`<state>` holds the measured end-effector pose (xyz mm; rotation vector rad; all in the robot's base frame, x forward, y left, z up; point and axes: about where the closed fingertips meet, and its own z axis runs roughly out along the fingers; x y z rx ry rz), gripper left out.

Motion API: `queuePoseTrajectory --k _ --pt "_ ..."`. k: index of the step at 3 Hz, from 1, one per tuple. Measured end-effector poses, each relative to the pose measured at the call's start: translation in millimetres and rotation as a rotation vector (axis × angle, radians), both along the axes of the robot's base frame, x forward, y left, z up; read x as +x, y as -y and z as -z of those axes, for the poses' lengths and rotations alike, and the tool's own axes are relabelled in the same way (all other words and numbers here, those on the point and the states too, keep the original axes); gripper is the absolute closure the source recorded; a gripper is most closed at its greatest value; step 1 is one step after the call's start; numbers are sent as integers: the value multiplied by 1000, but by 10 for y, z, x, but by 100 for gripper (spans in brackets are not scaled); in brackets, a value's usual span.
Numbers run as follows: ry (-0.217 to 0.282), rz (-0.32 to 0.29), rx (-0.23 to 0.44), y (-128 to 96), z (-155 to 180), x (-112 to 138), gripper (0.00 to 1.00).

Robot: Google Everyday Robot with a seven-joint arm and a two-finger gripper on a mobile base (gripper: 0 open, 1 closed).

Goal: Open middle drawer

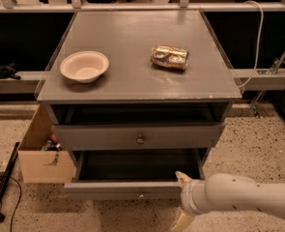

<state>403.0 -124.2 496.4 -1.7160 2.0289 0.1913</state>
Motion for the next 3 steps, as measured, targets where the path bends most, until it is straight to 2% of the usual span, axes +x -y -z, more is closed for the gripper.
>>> queuePoseTrajectory --k 1,2,3 --pt "-16 -6 -2 -159 319 373 0" --pt "-49 -1 17 -316 928 547 0" --pt "-49 0 17 -315 929 548 0"
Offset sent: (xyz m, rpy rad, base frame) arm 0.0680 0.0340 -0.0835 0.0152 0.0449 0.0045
